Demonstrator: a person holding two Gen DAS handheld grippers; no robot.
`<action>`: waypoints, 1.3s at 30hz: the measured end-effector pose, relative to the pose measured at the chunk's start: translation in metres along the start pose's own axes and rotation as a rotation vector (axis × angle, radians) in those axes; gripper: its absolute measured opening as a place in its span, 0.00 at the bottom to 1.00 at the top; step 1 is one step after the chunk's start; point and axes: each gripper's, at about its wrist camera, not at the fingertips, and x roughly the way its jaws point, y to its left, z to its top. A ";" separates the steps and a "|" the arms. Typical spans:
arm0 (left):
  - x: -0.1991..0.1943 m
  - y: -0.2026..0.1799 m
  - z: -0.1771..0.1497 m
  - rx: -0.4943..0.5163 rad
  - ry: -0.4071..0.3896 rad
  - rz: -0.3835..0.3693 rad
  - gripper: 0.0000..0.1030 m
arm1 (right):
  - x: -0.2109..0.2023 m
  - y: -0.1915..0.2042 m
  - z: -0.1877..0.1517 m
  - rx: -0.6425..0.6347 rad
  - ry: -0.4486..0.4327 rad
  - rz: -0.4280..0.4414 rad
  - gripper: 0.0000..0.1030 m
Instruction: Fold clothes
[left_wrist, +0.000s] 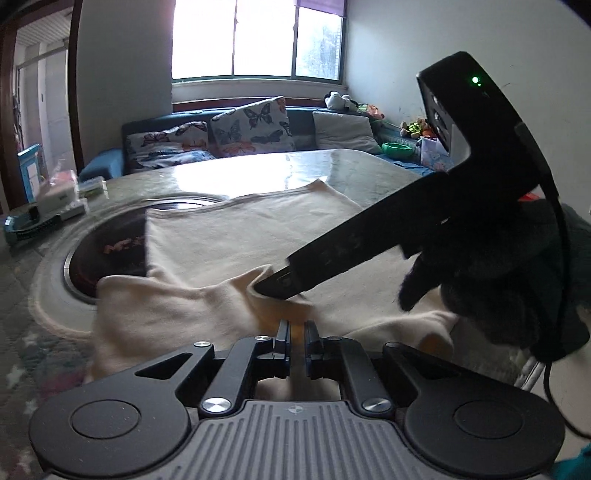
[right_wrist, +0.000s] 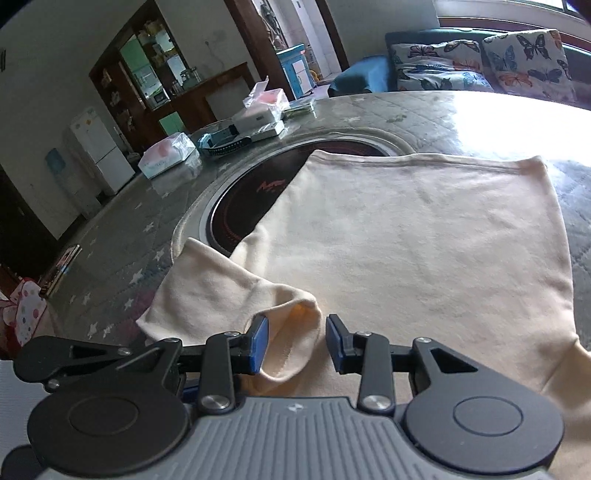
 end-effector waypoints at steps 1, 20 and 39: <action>-0.003 0.004 -0.002 -0.006 -0.002 0.016 0.08 | -0.001 -0.001 0.000 0.012 0.000 0.003 0.34; -0.030 0.058 -0.024 -0.122 -0.005 0.244 0.29 | 0.003 0.004 -0.001 -0.031 -0.047 -0.064 0.39; -0.016 0.042 -0.026 -0.043 -0.001 0.319 0.46 | -0.053 0.047 0.037 -0.249 -0.176 -0.105 0.05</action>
